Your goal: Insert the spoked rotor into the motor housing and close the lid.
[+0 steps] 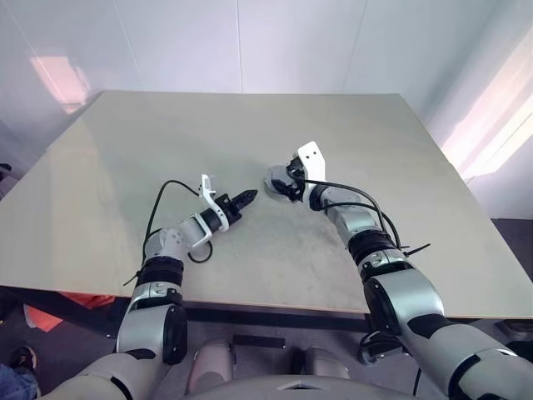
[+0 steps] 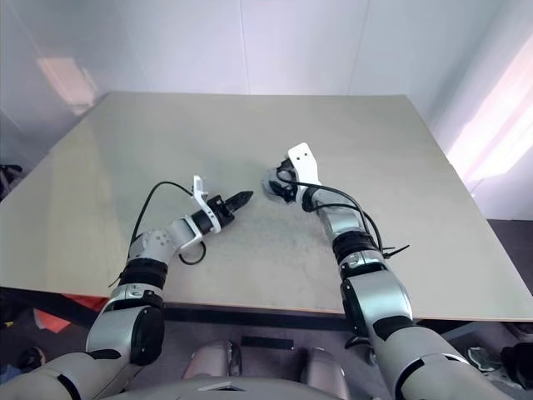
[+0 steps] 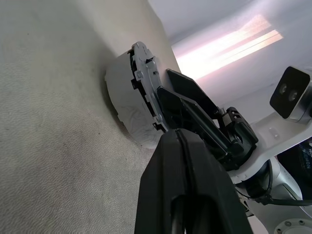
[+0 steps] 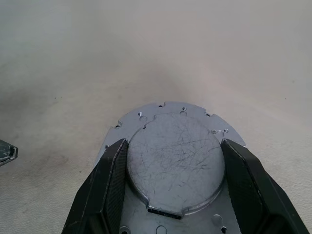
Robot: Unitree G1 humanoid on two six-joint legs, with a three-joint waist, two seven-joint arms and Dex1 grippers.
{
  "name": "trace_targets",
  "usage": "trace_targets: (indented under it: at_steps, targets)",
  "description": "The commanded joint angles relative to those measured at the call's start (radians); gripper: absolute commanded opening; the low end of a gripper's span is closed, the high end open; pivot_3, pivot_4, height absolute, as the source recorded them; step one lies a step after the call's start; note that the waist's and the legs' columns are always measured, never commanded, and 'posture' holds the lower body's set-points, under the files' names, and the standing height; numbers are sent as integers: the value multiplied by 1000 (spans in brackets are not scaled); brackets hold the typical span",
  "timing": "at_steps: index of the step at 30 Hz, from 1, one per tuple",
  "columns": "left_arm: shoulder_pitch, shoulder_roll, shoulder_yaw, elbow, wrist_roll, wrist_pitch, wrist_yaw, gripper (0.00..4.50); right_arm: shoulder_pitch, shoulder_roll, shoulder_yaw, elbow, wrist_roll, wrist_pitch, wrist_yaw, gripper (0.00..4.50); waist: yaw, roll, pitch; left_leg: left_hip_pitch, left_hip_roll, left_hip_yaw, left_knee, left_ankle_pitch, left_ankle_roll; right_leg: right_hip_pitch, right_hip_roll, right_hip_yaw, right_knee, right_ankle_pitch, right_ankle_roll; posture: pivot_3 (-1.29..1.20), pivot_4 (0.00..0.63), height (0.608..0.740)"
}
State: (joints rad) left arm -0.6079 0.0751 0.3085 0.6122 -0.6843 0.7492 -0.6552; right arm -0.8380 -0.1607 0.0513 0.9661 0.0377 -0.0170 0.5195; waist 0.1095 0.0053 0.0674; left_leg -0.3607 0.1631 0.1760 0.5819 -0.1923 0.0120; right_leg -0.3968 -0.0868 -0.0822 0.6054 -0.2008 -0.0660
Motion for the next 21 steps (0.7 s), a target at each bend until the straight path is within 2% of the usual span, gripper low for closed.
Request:
trace_targets:
  at_steps: [1, 8, 12, 21]
  targets:
    - [-6, 3, -2, -27, -4, -7, -11, 0, -18, -45, -10, 22, -25, -15, -19, 2912, 1, 0, 0, 0, 0, 0, 0, 0, 0, 1, 0, 0, 0, 0, 0, 0, 0, 740]
    - [-8, 2, -2, -25, 0, -8, -10, 0, 9, -41, 23, 5, -39, -10, 38, 2912, 1, 0, 0, 0, 0, 1, 0, 2, 1, 3, -1, 0, 0, 0, 0, 0, 0, 740]
    - [-5, 4, -2, -27, 0, -8, -9, 0, 54, -48, 61, -58, -47, 13, 118, 2912, 2, 0, 0, -1, 0, 0, 0, 2, 2, 3, -1, 0, -1, 0, 1, 0, 0, 740]
    - [-12, 5, 0, -22, 0, -11, -8, 0, 140, -20, 105, -181, -56, 81, 166, 2912, -4, -1, 0, -5, 0, 0, 0, 0, 6, 1, -1, 0, -1, -4, 2, 0, 0, 740]
